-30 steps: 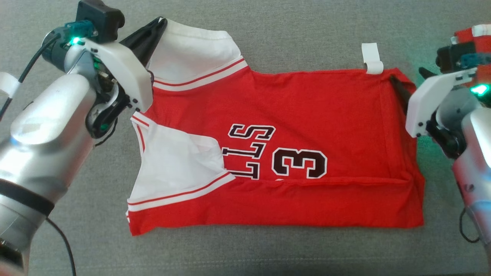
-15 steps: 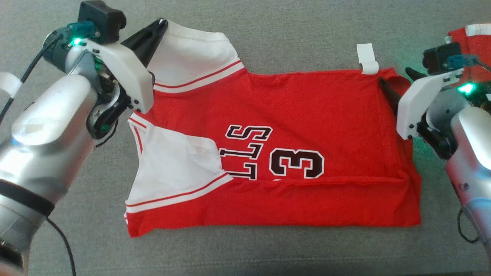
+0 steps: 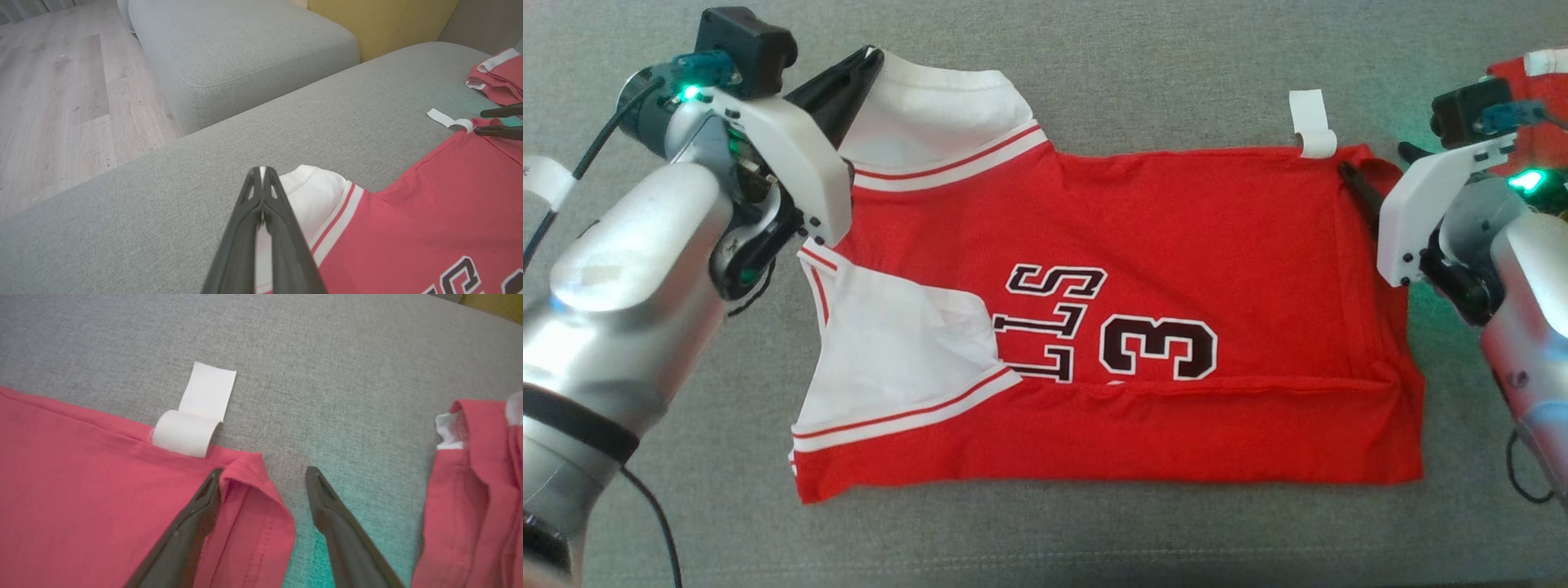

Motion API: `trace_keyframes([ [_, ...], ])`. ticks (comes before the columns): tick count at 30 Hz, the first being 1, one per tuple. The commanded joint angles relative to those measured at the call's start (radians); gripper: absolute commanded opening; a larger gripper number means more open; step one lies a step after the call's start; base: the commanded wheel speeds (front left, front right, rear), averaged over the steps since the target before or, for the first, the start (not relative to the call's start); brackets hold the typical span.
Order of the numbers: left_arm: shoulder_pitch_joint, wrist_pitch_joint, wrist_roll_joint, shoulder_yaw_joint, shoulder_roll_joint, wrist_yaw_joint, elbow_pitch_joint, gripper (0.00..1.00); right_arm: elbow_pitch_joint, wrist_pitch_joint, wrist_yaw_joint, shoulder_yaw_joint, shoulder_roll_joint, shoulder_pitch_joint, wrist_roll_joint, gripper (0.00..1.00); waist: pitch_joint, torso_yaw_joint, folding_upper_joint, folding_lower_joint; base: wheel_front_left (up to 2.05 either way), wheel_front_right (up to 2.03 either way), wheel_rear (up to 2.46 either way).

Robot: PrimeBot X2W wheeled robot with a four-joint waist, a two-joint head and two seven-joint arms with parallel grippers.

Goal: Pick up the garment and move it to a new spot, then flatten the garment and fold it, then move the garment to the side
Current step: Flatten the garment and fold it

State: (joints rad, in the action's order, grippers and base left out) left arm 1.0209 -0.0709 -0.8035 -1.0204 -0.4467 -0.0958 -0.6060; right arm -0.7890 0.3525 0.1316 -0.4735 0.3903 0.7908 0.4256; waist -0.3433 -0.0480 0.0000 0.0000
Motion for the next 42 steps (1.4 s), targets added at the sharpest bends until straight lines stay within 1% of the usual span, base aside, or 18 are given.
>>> trace_keyframes([
  [1, 0.045, 0.001, -0.002, 0.038, -0.045, 0.008, 0.014, 0.0, 0.009, 0.007, -0.001, -0.022, 0.013, 0.002, 0.011, 1.0, 0.001, 0.002, 0.0, 0.0, 0.0, 0.0, 0.0],
  [2, 0.045, 0.001, -0.002, 0.038, -0.045, 0.008, 0.013, 0.0, 0.006, 0.011, -0.001, -0.029, 0.013, 0.004, 0.017, 1.0, 0.0, 0.003, 0.0, 0.0, 0.0, 0.0, 0.0],
  [3, 0.046, 0.001, -0.003, 0.037, -0.044, 0.009, 0.012, 0.0, 0.003, 0.018, -0.001, -0.036, 0.013, 0.005, 0.024, 0.86, 0.0, 0.003, 0.0, 0.0, 0.0, 0.0, 0.0],
  [4, 0.047, 0.001, -0.003, 0.037, -0.044, 0.009, 0.011, 0.0, 0.002, 0.025, -0.001, -0.044, 0.014, 0.007, 0.03, 0.68, 0.0, 0.004, 0.0, 0.0, 0.0, 0.0, 0.0],
  [5, 0.048, 0.0, -0.004, 0.037, -0.043, 0.01, 0.01, 0.0, 0.001, 0.031, -0.001, -0.051, 0.015, 0.009, 0.037, 0.27, -0.001, 0.005, 0.0, 0.0, 0.0, 0.0, 0.0],
  [6, 0.048, 0.0, -0.004, 0.037, -0.043, 0.01, 0.01, 0.0, 0.001, 0.031, -0.001, -0.051, 0.015, 0.009, 0.037, 0.27, -0.001, 0.005, 0.0, 0.0, 0.0, 0.0, 0.0],
  [7, 0.05, 0.0, -0.004, 0.038, -0.043, 0.01, 0.009, 0.0, 0.002, 0.037, -0.001, -0.059, 0.016, 0.012, 0.043, 0.0, -0.002, 0.007, 0.0, 0.0, 0.0, 0.0, 0.0],
  [10, 0.058, -0.003, -0.005, 0.04, -0.045, 0.011, 0.004, 0.0, 0.014, 0.036, -0.001, -0.074, 0.025, 0.029, 0.057, 0.0, -0.01, 0.011, 0.0, 0.0, 0.0, 0.0, 0.0],
  [14, 0.081, -0.016, -0.004, 0.05, -0.045, 0.016, -0.021, 0.0, 0.016, 0.011, -0.001, -0.061, 0.03, 0.065, 0.07, 0.0, -0.025, 0.015, 0.0, 0.0, 0.0, 0.0, 0.0],
  [16, 0.111, -0.037, 0.002, 0.061, -0.042, 0.023, -0.055, 0.0, 0.011, -0.017, -0.001, -0.046, 0.027, 0.097, 0.069, 0.0, -0.036, 0.019, 0.0, 0.0, 0.0, 0.0, 0.0],
  [21, 0.181, -0.094, 0.018, 0.085, -0.03, 0.036, -0.127, 0.0, -0.01, -0.081, -0.001, -0.01, 0.0, 0.162, 0.057, 0.0, -0.055, 0.031, 0.0, 0.0, 0.0, 0.0, 0.0],
  [25, 0.246, -0.14, 0.035, 0.104, -0.009, 0.05, -0.194, 0.0, -0.042, -0.126, -0.001, 0.016, -0.027, 0.211, 0.042, 0.0, -0.065, 0.039, 0.0, 0.0, 0.0, 0.0, 0.0],
  [28, 0.288, -0.167, 0.045, 0.12, 0.008, 0.056, -0.239, 0.0, -0.07, -0.181, -0.001, 0.038, -0.043, 0.246, 0.022, 0.0, -0.07, 0.043, 0.0, 0.0, 0.0, 0.0, 0.0],
  [34, 0.298, -0.188, 0.058, 0.137, 0.043, 0.036, -0.289, 0.0, -0.118, -0.273, -0.001, 0.059, -0.068, 0.26, 0.008, 0.0, -0.053, 0.039, 0.0, 0.0, 0.0, 0.0, 0.0],
  [38, 0.258, -0.19, 0.07, 0.138, 0.049, 0.015, -0.288, 0.0, -0.123, -0.305, -0.001, 0.048, -0.064, 0.232, 0.026, 0.0, -0.025, 0.029, 0.0, 0.0, 0.0, 0.0, 0.0],
  [42, 0.195, -0.191, 0.079, 0.151, 0.041, 0.001, -0.248, 0.0, -0.101, -0.315, -0.001, 0.027, -0.042, 0.184, 0.06, 0.0, 0.014, 0.014, 0.0, 0.0, 0.0, 0.0, 0.0],
])
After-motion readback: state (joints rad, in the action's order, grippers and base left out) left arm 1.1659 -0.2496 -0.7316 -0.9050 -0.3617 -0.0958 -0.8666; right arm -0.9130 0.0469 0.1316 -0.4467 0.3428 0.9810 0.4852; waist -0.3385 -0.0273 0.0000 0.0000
